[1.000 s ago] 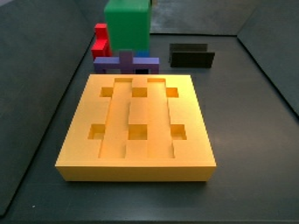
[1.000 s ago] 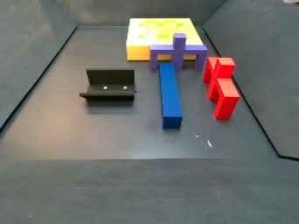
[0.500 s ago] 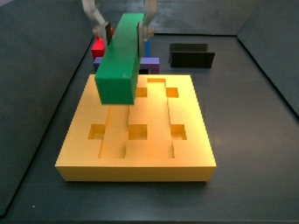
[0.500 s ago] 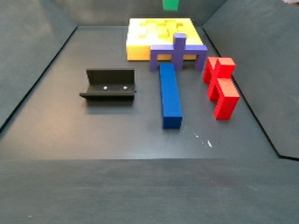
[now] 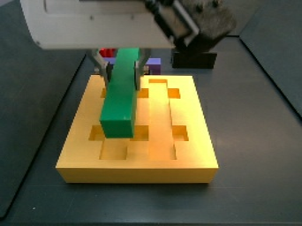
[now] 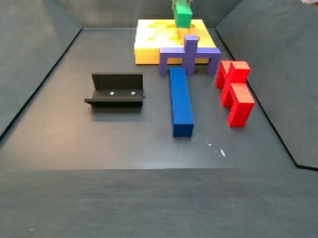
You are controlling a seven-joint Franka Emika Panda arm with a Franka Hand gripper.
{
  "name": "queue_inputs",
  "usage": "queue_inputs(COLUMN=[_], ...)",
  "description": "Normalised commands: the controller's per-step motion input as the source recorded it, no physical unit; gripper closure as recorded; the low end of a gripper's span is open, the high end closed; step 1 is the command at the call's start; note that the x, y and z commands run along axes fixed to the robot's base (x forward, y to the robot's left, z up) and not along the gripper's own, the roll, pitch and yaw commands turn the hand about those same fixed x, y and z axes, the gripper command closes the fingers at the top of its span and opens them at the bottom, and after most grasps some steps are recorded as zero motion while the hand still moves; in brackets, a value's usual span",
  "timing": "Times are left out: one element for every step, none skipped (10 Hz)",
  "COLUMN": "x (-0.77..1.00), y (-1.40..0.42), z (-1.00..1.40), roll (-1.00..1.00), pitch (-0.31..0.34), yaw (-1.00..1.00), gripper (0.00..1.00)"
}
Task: Pick up the green object. Move up. Move to above the board. Insert the green object.
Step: Insert the green object.
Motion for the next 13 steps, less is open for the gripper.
queue_inputs(x=[-0.01, -0.08, -0.14, -0.14, -0.15, -0.13, -0.11, -0.03, 0.0, 0.0, 0.0, 0.0, 0.0], y=[-0.1, -0.07, -0.01, 0.0, 0.0, 0.0, -0.01, -0.05, -0.09, -0.1, -0.1, -0.09, -0.04], z=[-0.36, -0.26, -0.24, -0.23, -0.29, -0.25, -0.18, -0.13, -0.1, -0.11, -0.17, -0.19, -0.25], roll=[0.24, 0.01, 0.0, 0.0, 0.0, -0.04, -0.06, -0.07, -0.07, -0.08, -0.08, -0.09, -0.06], pitch=[0.0, -0.041, -0.05, -0.023, -0.016, -0.019, -0.017, -0.009, 0.0, 0.0, -0.007, -0.013, -0.003], yaw=[0.06, 0.0, 0.0, 0.0, 0.0, 0.0, 0.02, 0.05, 0.07, 0.07, 0.04, 0.04, 0.04], gripper=[1.0, 1.0, 1.0, 1.0, 1.0, 1.0, 1.0, 1.0, 1.0, 1.0, 1.0, 1.0, 1.0])
